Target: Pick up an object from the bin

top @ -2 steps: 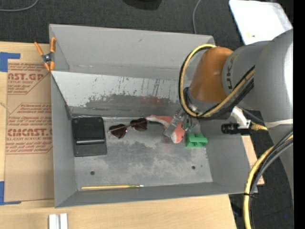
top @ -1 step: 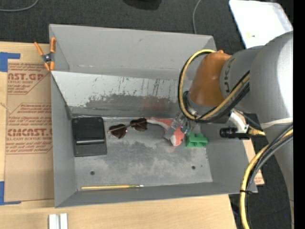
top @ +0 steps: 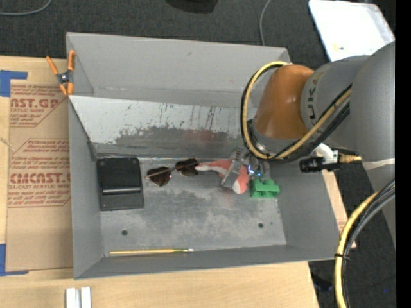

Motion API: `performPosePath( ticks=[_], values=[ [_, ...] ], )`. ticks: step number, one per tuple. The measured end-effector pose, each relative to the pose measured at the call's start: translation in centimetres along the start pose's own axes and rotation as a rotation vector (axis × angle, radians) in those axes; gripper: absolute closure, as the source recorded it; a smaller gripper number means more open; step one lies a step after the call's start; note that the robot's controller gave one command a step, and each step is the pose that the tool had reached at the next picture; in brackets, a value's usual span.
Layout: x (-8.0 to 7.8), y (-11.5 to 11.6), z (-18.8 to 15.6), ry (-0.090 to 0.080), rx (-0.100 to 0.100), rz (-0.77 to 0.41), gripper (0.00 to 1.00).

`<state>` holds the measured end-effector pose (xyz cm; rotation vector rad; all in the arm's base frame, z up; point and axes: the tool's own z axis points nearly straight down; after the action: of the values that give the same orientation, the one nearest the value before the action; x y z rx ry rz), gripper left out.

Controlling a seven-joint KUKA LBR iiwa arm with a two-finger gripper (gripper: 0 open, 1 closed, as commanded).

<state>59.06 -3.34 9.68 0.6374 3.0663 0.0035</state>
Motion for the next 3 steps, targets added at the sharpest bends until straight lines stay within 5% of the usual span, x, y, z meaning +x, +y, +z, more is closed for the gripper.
performPosePath(
  ticks=[1,2,3],
  values=[
    [-0.51,-0.68,0.74,0.001,-0.001,-0.119,1.0],
    [0.0,0.03,0.33,0.001,-0.002,0.199,1.0],
    [0.19,0.29,0.49,-0.001,-0.002,0.163,1.0]
  ],
)
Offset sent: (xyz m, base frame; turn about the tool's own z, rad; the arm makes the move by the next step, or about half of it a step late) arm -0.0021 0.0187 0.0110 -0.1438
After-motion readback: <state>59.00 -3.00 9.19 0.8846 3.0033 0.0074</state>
